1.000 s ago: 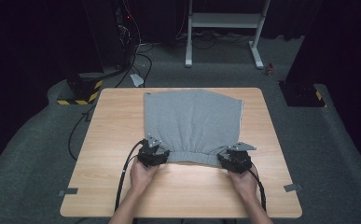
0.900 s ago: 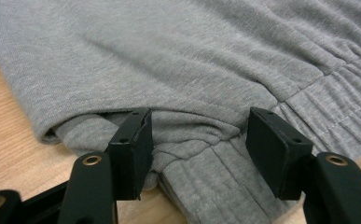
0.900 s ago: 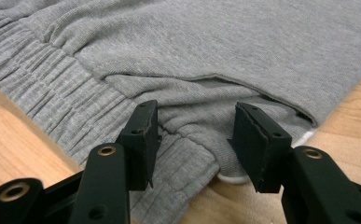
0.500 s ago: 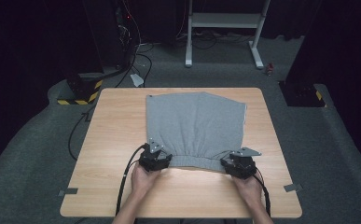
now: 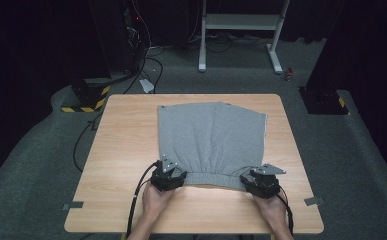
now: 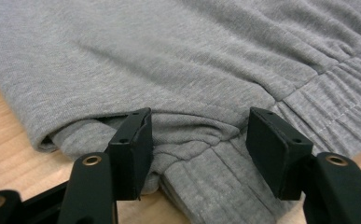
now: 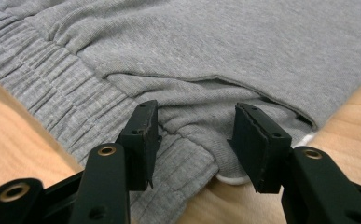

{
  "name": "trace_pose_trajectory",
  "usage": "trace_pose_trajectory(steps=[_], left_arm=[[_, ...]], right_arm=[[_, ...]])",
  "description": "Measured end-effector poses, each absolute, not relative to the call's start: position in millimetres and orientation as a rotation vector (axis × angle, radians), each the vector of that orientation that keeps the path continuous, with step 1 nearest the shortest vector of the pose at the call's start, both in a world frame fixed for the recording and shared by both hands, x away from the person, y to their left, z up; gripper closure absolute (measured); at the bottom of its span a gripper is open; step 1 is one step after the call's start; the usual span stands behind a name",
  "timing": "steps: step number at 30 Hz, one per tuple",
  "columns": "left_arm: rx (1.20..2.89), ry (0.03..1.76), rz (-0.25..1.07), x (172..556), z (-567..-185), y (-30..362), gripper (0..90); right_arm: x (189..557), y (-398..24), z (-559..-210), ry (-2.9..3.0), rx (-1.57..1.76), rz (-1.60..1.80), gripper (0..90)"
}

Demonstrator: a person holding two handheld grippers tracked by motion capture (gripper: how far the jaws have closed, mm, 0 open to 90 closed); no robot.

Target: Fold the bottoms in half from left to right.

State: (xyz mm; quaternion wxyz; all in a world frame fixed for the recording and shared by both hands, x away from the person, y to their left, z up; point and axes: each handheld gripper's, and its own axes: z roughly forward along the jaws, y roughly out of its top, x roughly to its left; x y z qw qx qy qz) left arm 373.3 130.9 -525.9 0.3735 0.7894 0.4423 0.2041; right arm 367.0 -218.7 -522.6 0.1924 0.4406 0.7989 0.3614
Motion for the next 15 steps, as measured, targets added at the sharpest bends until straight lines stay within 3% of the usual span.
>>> trace_pose_trajectory(steps=[15], left_arm=[[2.026,1.111,0.506,346,-526,124,41.1]], right_arm=[[345,-226,-523,2.231,1.256,1.016,51.1]])
